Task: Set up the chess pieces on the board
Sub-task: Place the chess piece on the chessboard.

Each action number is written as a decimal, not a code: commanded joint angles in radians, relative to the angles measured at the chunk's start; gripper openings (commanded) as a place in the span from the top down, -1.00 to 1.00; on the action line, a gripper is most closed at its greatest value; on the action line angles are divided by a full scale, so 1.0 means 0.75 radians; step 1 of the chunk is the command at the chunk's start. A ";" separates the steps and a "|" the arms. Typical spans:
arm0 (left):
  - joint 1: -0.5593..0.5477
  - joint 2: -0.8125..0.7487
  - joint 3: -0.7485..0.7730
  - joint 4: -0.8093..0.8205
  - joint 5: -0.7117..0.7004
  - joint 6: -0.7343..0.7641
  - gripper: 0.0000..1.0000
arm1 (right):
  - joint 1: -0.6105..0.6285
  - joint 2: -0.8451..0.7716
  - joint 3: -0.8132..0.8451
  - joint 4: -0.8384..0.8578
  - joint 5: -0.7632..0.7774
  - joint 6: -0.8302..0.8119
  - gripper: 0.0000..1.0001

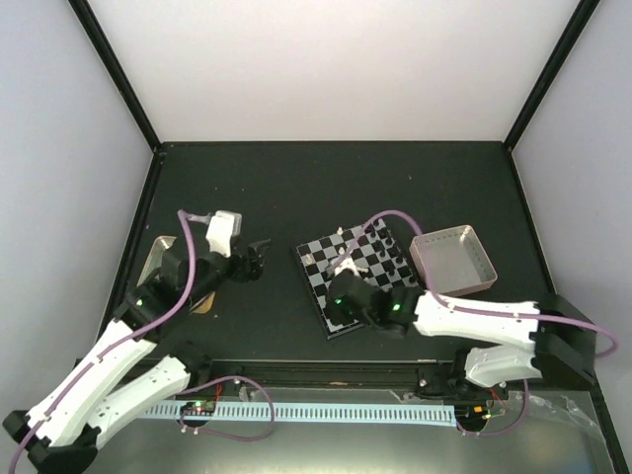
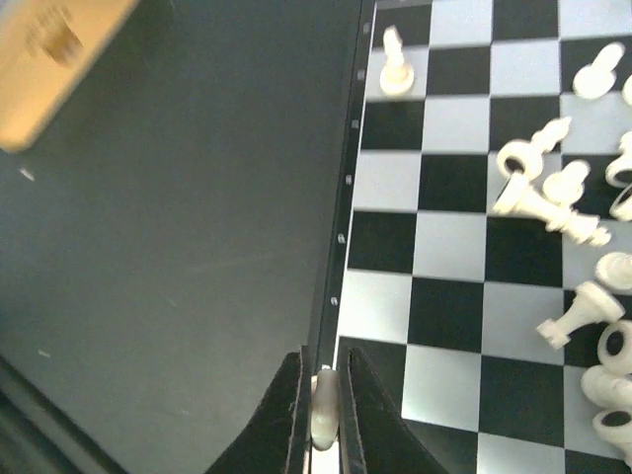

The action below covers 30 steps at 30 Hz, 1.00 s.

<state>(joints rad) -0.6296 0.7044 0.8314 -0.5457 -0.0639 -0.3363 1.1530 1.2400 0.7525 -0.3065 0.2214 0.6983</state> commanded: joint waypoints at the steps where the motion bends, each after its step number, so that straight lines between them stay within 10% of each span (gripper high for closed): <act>1: 0.004 -0.112 -0.063 -0.005 -0.146 -0.039 -0.64 | 0.147 0.183 0.097 -0.098 0.353 -0.029 0.98; 30: 0.008 -0.064 -0.108 -0.009 -0.216 -0.060 -0.66 | 0.187 0.490 0.097 -0.042 0.368 0.126 0.85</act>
<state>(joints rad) -0.6292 0.6437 0.7471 -0.5610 -0.2066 -0.3786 1.3010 1.5997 0.8413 -0.3962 0.5068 0.7876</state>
